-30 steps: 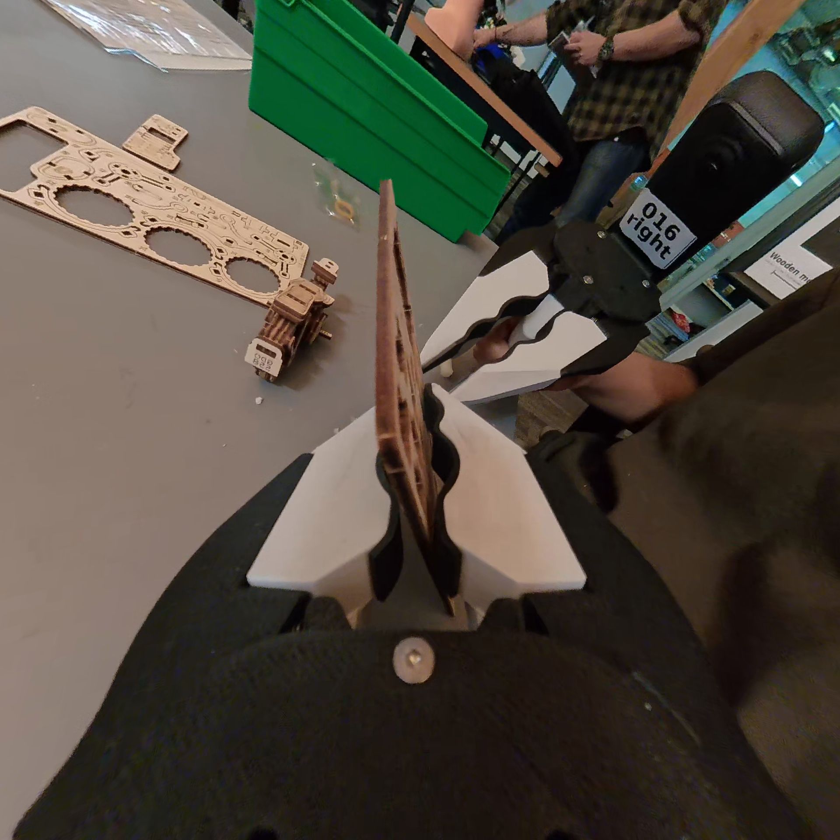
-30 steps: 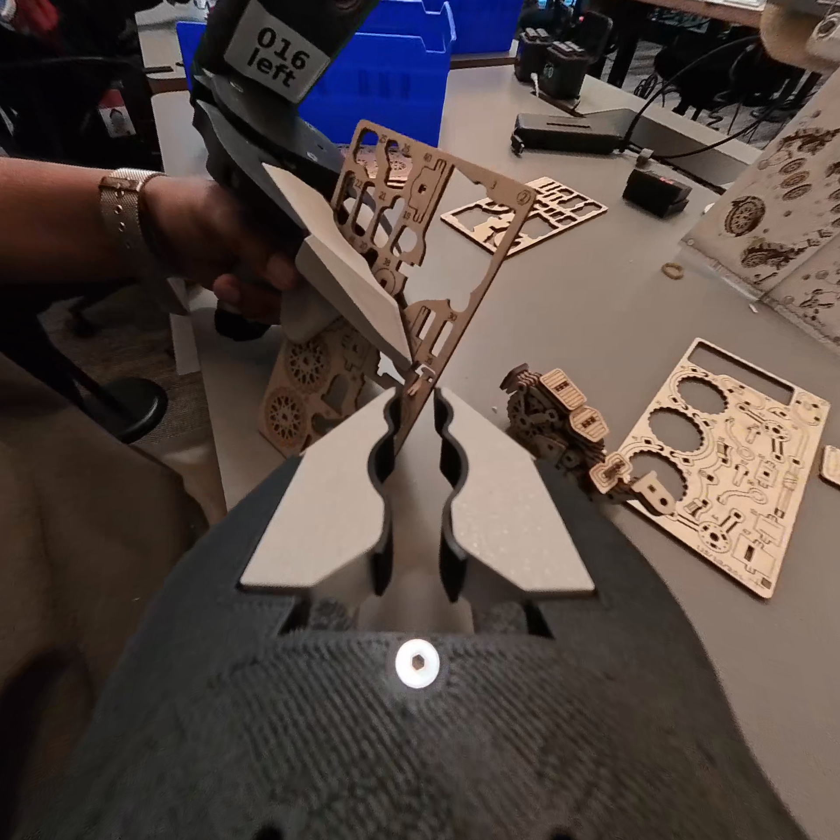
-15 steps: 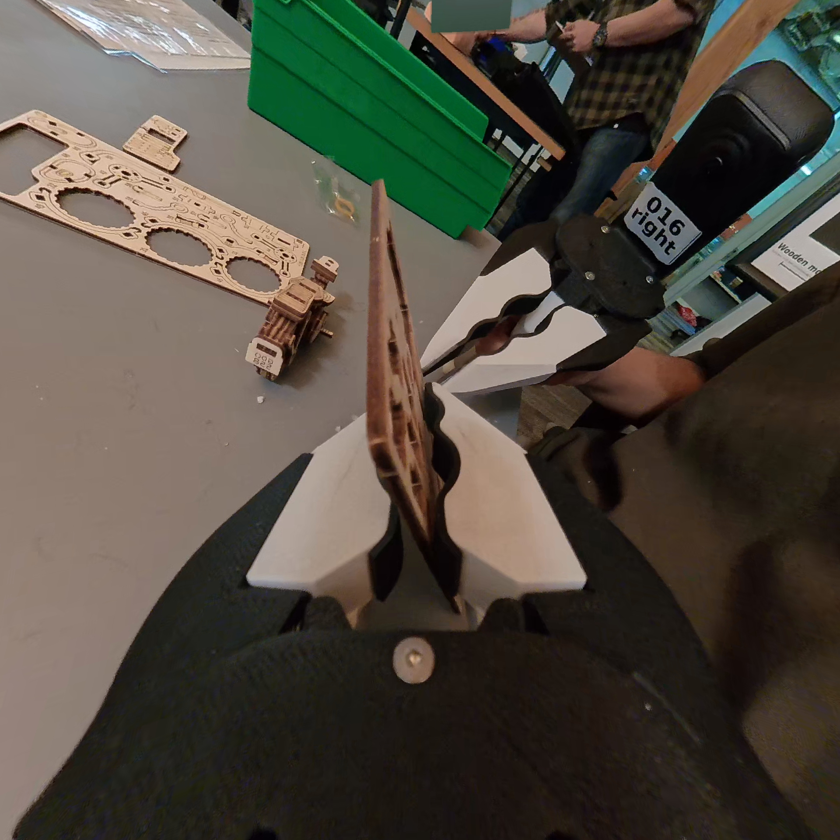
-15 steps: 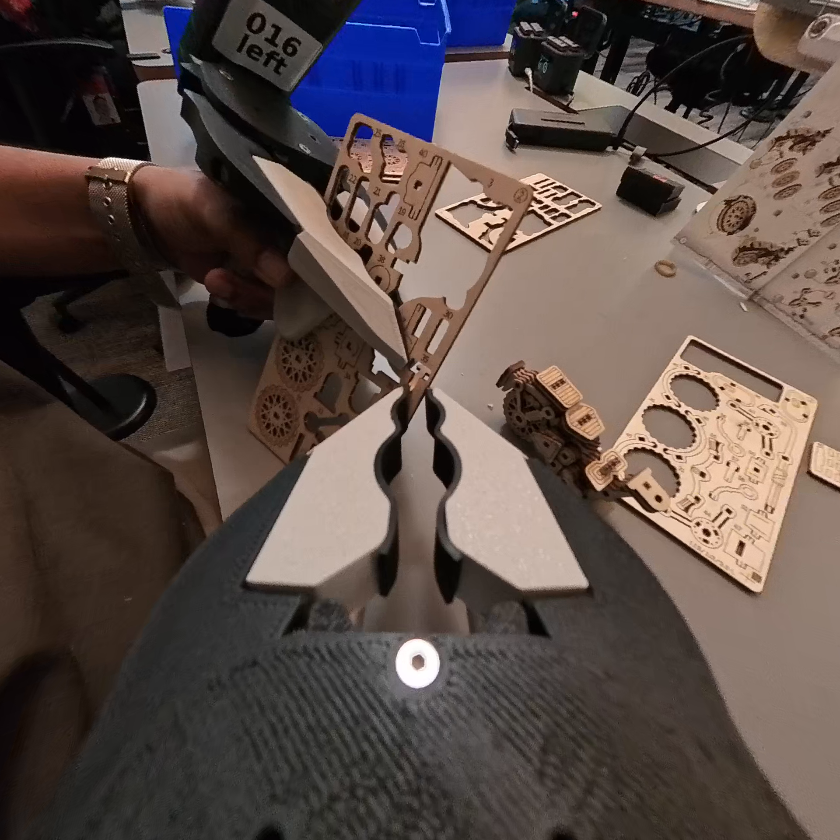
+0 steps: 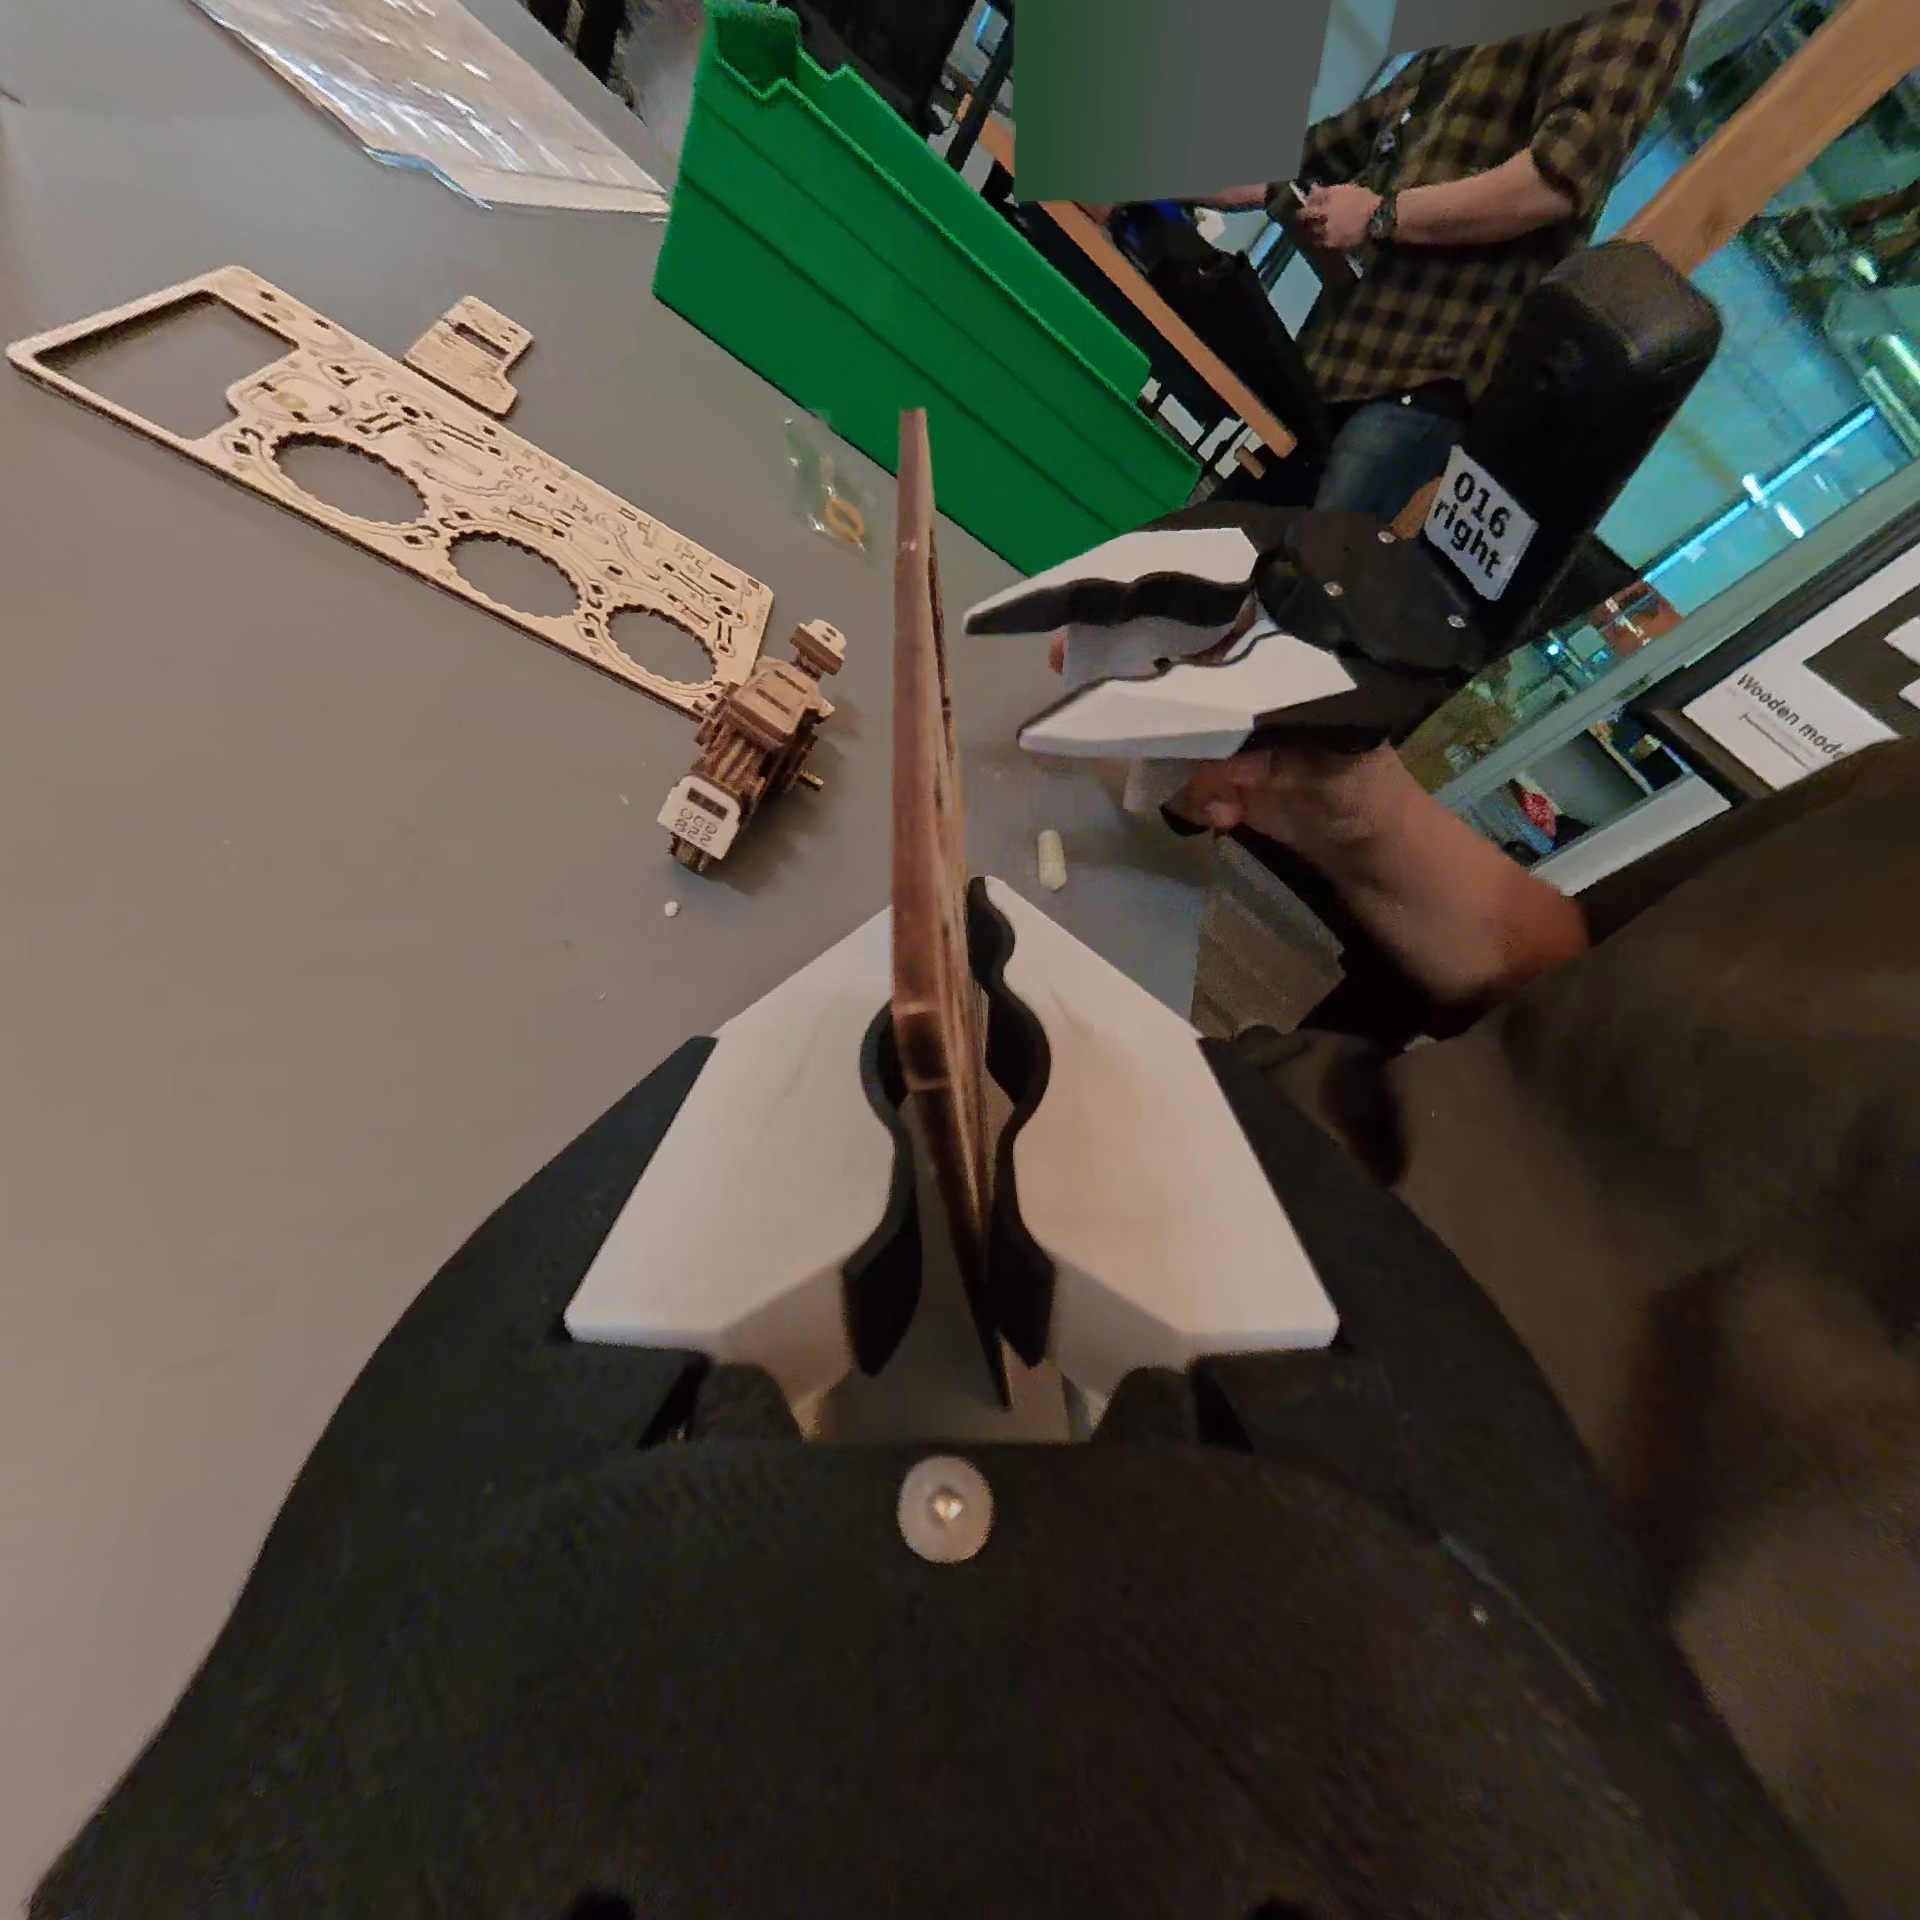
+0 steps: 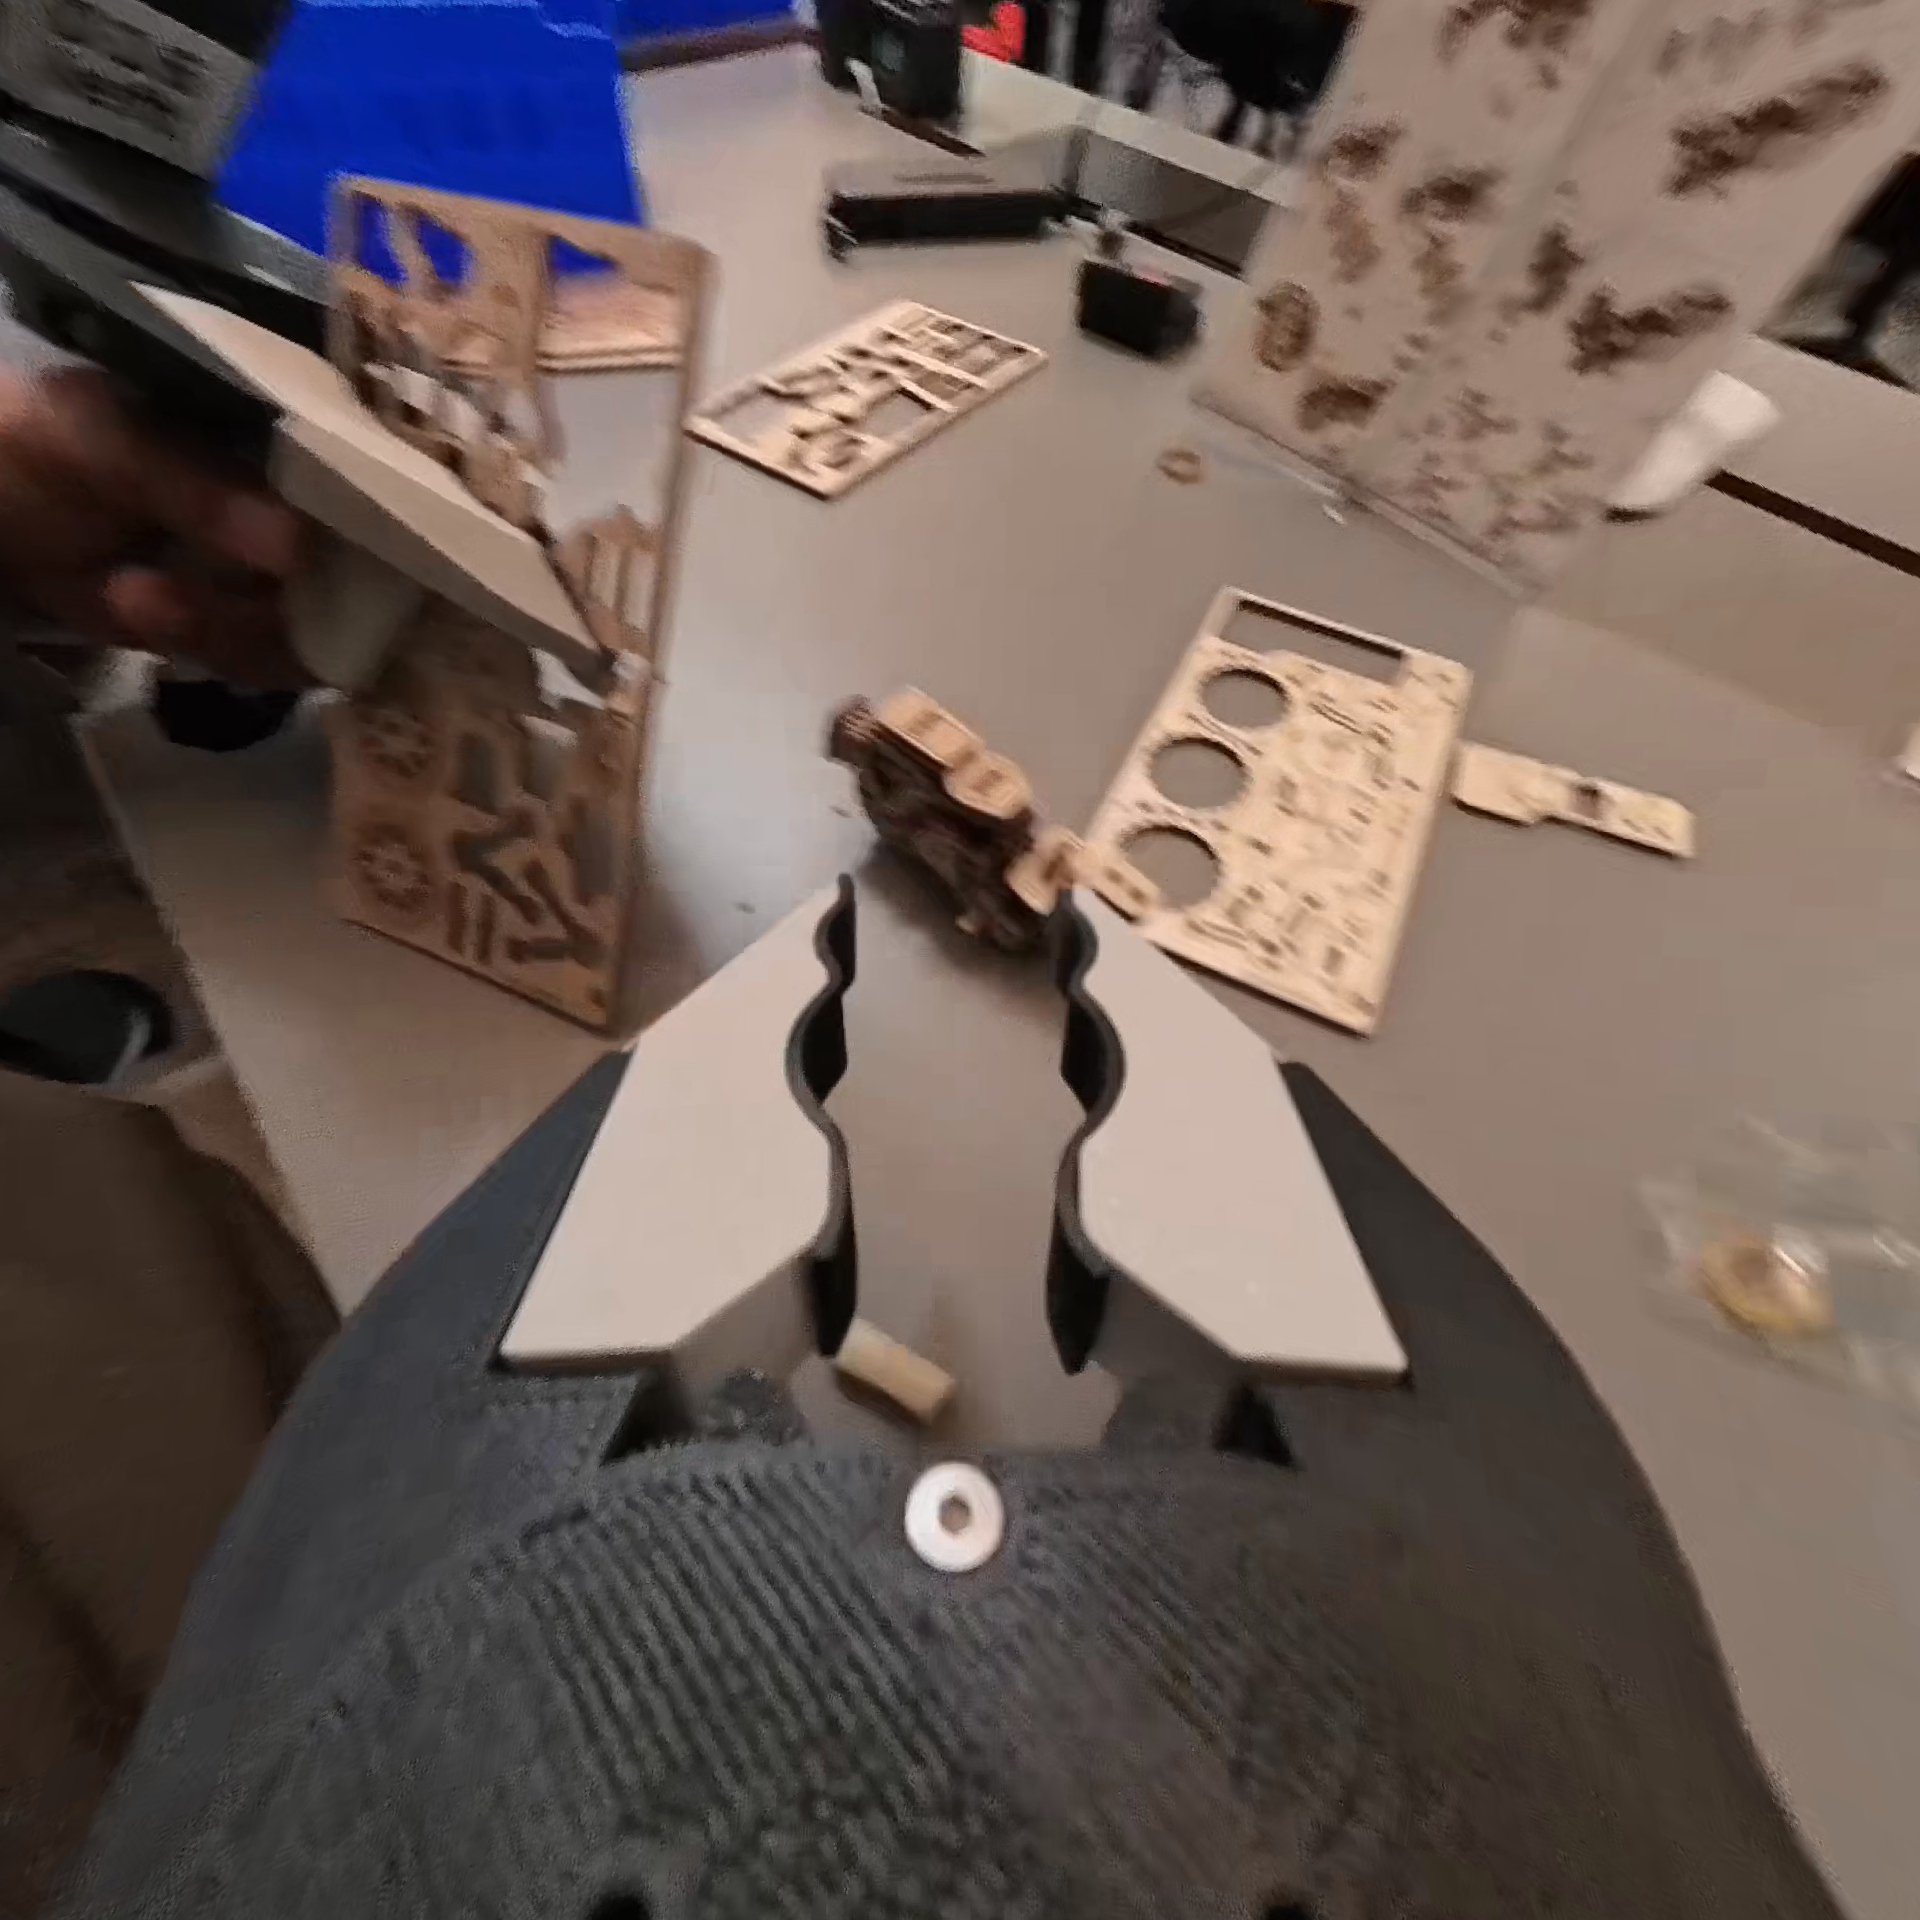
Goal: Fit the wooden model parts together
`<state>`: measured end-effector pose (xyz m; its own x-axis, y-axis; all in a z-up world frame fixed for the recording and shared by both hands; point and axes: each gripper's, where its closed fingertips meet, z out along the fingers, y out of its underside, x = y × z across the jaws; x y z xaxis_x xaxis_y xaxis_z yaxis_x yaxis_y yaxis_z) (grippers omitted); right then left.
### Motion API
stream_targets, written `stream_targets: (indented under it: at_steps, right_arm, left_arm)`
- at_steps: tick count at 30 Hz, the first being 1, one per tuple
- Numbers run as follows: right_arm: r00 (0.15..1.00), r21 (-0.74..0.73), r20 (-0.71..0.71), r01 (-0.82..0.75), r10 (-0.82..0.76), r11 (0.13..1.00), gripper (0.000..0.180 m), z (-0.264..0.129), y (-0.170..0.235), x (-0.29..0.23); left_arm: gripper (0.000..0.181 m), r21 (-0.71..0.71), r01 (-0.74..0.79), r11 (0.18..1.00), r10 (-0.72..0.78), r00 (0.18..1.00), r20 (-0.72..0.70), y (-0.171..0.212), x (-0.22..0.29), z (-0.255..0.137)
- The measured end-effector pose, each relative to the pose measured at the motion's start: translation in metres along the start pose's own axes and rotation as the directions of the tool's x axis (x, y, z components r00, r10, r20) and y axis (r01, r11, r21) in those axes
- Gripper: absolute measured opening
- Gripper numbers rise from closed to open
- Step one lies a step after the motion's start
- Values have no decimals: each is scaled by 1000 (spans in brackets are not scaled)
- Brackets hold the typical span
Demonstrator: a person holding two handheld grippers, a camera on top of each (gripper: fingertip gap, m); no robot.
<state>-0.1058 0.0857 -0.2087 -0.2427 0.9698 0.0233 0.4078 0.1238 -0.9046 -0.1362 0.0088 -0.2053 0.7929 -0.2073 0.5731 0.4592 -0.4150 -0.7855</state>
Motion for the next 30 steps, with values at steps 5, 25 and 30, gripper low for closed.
stream_targets:
  at_steps: [5,25,30]
  right_arm:
    - [993,-38,-92,-79,75,996,43,-11,20,32]
    - [804,-198,-540,-408,248,891,114,-35,98,131]
    - [736,-186,-610,-494,295,849,151,-47,111,143]
  left_arm:
    - [1,-8,6,1000,-6,1000,5,2,-1,2]
    - [1,-9,2,1000,-1,1000,18,2,-1,3]
    - [1,-13,3,1000,-3,1000,18,3,-1,5]
